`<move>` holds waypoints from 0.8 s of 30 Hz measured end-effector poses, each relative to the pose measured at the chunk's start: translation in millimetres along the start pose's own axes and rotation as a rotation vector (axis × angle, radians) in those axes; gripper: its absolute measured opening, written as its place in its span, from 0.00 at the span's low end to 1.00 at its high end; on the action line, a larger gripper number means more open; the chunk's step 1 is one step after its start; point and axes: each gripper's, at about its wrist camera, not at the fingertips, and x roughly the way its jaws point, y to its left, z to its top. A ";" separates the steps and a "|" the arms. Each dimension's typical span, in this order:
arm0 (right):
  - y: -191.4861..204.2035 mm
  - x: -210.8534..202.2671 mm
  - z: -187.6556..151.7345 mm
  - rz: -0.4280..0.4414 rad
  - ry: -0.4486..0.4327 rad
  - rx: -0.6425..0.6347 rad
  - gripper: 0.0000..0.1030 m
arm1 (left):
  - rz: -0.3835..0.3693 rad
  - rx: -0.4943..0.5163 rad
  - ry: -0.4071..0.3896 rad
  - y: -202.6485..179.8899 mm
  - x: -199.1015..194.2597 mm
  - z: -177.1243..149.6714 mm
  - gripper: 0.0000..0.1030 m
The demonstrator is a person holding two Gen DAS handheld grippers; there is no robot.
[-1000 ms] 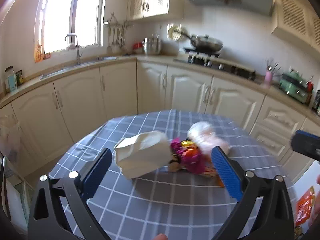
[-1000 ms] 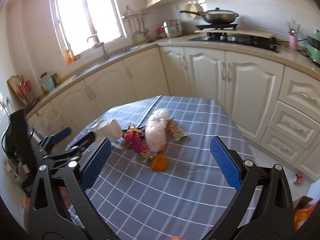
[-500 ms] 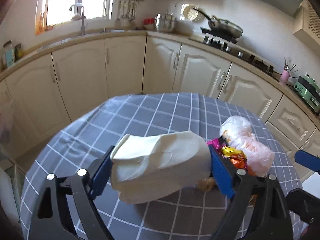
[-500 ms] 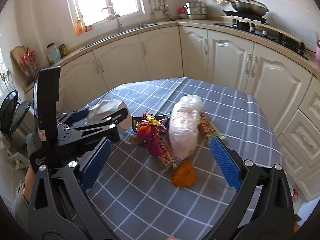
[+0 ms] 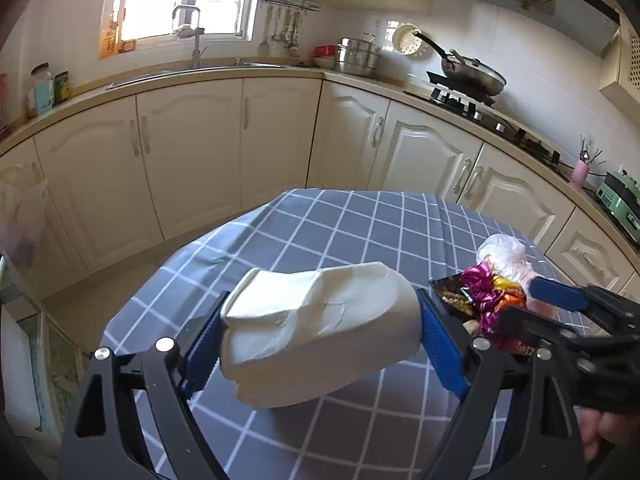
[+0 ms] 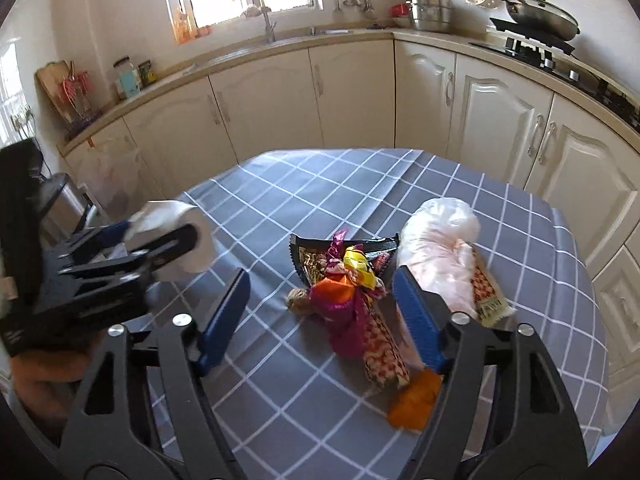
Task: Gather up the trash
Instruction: 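Grasp the white tissue with the left tool while the right grasps the pink candy wrappers, then carry the tissue and pink wrappers to the blue bin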
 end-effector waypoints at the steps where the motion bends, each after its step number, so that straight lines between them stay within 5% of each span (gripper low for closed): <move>1: -0.6 5.0 -0.1 -0.016 0.012 0.003 0.53 | -0.003 -0.005 -0.001 2.3 -2.1 -0.6 0.83; 4: -5.5 20.6 -3.4 -0.044 0.049 0.020 0.37 | -0.007 0.000 -0.004 1.4 -7.0 -2.2 0.83; 17: -30.4 -81.5 -21.9 0.102 -0.137 0.165 0.35 | -0.075 0.078 -0.097 -44.6 -66.4 -2.9 0.83; 24: -81.0 -162.6 -51.3 0.057 -0.247 0.261 0.35 | -0.180 0.176 -0.153 -118.4 -104.1 -10.4 0.83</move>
